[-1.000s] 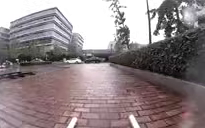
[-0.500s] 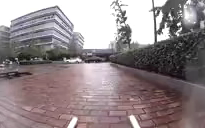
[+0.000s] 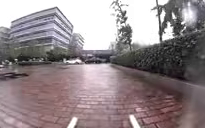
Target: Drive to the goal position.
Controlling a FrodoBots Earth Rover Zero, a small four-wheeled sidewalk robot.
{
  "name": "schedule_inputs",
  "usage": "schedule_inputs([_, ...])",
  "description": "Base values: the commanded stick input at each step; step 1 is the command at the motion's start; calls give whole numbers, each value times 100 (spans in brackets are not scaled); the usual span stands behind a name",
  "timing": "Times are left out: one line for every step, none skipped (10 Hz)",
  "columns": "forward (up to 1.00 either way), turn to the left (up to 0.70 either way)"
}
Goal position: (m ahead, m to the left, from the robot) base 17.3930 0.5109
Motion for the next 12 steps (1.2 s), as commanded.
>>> schedule_inputs([70, 0])
schedule_inputs([70, 0])
schedule_inputs([70, 0])
schedule_inputs([70, 0])
schedule_inputs([70, 0])
schedule_inputs([70, 0])
schedule_inputs([70, 0])
schedule_inputs([70, 0])
schedule_inputs([70, 0])
schedule_inputs([70, 0])
schedule_inputs([70, 0])
schedule_inputs([70, 0])
